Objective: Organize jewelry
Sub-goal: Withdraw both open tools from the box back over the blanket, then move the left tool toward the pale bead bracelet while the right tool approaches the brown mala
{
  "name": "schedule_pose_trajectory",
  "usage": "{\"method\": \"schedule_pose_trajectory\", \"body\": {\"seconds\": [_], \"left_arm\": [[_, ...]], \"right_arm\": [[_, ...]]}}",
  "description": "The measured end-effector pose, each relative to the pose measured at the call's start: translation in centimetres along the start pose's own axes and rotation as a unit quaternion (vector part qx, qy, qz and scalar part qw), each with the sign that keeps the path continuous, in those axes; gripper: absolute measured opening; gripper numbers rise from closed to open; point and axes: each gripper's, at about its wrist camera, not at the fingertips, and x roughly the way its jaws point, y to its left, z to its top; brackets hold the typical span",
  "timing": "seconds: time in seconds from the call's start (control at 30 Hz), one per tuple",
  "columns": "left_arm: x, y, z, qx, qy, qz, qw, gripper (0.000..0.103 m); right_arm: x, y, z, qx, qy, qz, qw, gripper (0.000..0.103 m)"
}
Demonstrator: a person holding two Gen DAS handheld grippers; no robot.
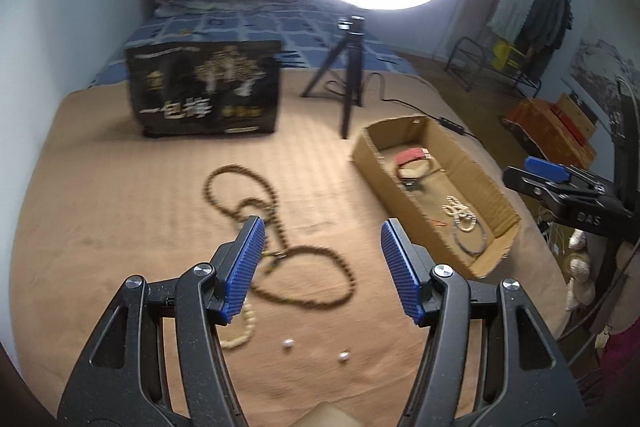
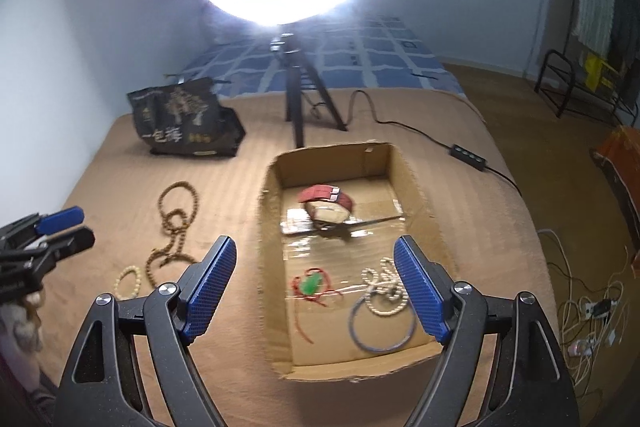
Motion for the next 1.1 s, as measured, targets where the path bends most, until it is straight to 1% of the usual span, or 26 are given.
{"method": "schedule_pose_trajectory", "body": {"seconds": [0.13,0.23,0.43,0.53,0.67,0.87,1.0,1.1], "left_arm": [[-0.8,2.4,-0.8,-0.013,0.001,0.015,0.9998,0.062],[-0.9,3.9,-1.5,-0.020,0.010,0.023,0.9995,0.062],[-0.6,6.0,-3.2,-0.027,0.032,0.034,0.9985,0.062],[-0.3,6.5,-4.0,-0.027,0.043,0.037,0.9980,0.062],[0.6,6.8,-5.4,-0.021,0.069,0.038,0.9967,0.062],[2.1,6.8,-7.4,-0.002,0.100,0.043,0.9941,0.062],[2.8,7.3,-8.1,-0.009,0.114,0.040,0.9926,0.062],[3.0,7.5,-8.4,-0.009,0.119,0.039,0.9921,0.062]], "right_arm": [[0.1,2.3,0.0,-0.021,0.002,0.018,1.000,0.081],[0.4,3.9,-0.3,-0.038,0.008,0.030,0.999,0.081],[1.4,6.0,-1.0,-0.065,0.025,0.038,0.997,0.081],[2.0,6.6,-1.2,-0.069,0.032,0.043,0.996,0.081],[3.0,7.6,-1.3,-0.069,0.040,0.059,0.995,0.081],[4.5,9.2,-1.9,-0.071,0.049,0.095,0.992,0.081],[6.3,10.4,-2.9,-0.077,0.073,0.119,0.987,0.081],[7.4,11.3,-3.9,-0.098,0.097,0.126,0.982,0.081]]}}
